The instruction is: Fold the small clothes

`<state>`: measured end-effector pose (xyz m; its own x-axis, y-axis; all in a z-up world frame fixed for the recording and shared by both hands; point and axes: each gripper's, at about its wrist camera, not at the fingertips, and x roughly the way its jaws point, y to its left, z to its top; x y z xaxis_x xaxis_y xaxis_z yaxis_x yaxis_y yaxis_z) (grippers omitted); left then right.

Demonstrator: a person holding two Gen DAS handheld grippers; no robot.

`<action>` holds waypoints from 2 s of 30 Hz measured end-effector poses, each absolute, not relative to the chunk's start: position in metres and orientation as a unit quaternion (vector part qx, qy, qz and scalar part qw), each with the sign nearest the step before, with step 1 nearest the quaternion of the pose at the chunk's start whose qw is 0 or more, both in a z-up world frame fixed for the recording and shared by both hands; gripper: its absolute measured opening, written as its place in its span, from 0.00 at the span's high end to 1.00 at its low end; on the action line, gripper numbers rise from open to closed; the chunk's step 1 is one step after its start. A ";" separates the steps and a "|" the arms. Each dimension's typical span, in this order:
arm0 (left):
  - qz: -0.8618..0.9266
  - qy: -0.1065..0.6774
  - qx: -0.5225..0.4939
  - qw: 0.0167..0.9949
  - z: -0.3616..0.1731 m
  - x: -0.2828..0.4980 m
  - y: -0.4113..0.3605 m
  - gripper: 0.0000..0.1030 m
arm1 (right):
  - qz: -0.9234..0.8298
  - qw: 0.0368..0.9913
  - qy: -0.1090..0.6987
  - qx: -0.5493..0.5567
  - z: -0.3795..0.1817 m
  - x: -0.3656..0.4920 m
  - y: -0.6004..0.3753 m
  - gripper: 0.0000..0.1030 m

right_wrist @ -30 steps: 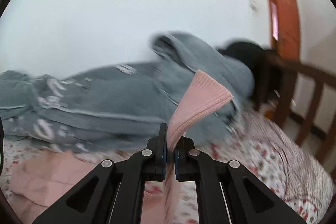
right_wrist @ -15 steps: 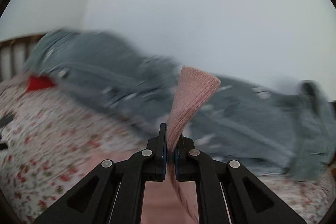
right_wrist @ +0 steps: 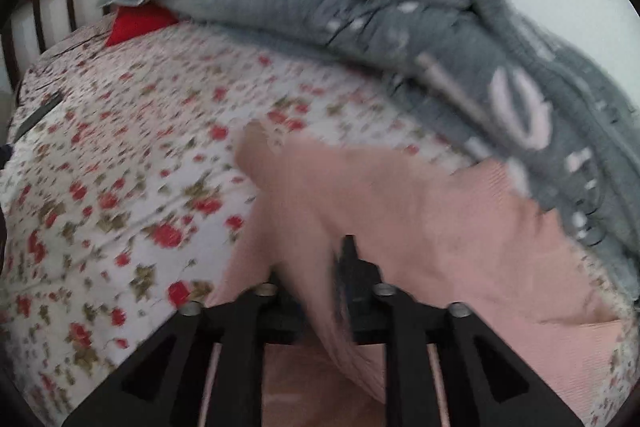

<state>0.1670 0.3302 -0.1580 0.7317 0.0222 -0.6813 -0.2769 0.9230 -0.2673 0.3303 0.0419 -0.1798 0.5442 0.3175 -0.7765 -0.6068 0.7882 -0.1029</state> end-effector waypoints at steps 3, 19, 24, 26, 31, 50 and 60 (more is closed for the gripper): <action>0.068 0.363 -0.169 0.914 -0.158 0.172 0.320 0.17 | 0.293 0.853 0.394 -0.177 -0.174 0.318 0.039 0.57; -0.070 0.416 -0.171 0.890 -0.139 0.254 0.207 0.19 | 0.193 0.922 0.326 -0.080 -0.105 0.244 -0.140 0.44; -0.074 0.437 -0.170 0.880 -0.152 0.298 0.179 0.26 | 0.133 0.936 0.322 -0.057 -0.113 0.250 -0.212 0.40; -0.079 0.446 -0.177 0.874 -0.162 0.314 0.174 0.34 | 0.113 0.936 0.331 -0.046 -0.121 0.260 -0.234 0.40; -0.058 0.478 -0.173 0.859 -0.188 0.347 0.162 0.52 | 0.092 0.934 0.346 -0.004 -0.141 0.284 -0.273 0.40; -0.054 0.465 -0.168 0.868 -0.187 0.381 0.156 0.93 | 0.092 0.914 0.394 -0.019 -0.180 0.330 -0.275 0.40; -0.040 0.441 -0.114 0.889 -0.150 0.334 0.151 0.37 | 0.072 0.921 0.382 -0.035 -0.156 0.302 -0.267 0.40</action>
